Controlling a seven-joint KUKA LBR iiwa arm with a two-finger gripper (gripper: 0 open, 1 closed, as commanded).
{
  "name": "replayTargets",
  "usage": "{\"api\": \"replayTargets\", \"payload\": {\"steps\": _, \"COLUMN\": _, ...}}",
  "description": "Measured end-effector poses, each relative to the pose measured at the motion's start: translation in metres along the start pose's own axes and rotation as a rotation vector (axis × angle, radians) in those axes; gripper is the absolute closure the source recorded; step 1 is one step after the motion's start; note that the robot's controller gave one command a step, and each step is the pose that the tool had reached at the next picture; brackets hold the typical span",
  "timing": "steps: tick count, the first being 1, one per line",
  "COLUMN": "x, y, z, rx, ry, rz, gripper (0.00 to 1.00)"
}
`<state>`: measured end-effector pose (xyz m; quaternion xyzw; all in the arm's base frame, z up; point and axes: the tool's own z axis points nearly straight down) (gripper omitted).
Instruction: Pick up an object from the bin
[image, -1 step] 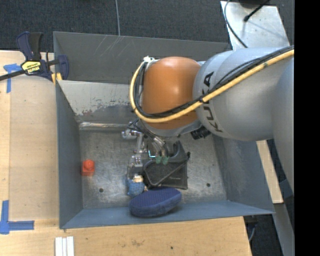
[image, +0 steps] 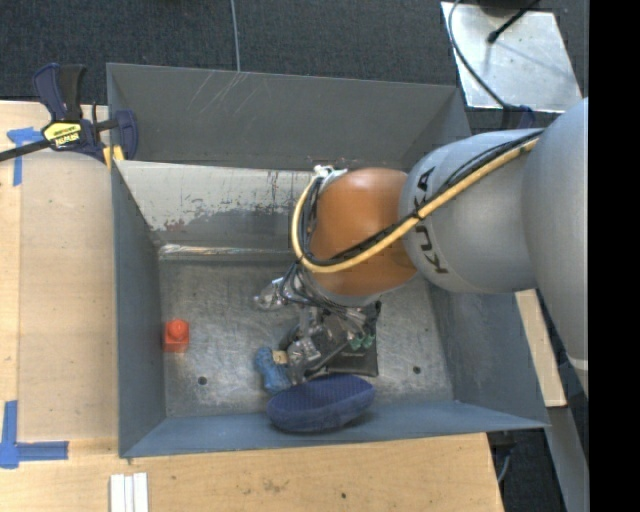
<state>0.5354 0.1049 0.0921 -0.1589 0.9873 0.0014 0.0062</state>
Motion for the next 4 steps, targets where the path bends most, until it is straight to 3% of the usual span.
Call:
{"api": "replayTargets", "payload": {"steps": 1, "x": 0.048, "y": -0.049, "z": -0.009, "rx": 0.002, "ry": 0.009, "rz": -0.099, "gripper": 0.00}}
{"api": "replayTargets", "payload": {"steps": 2, "x": 0.030, "y": -0.059, "z": 0.013, "rx": -0.006, "ry": 0.032, "rz": 0.111, "gripper": 0.00}}
{"api": "replayTargets", "payload": {"steps": 3, "x": 0.030, "y": -0.059, "z": 0.013, "rx": -0.006, "ry": 0.032, "rz": 0.113, "gripper": 1.00}}
{"api": "replayTargets", "payload": {"steps": 4, "x": 0.032, "y": -0.034, "z": -0.110, "rx": 0.002, "ry": 0.008, "rz": 0.088, "gripper": 1.00}}
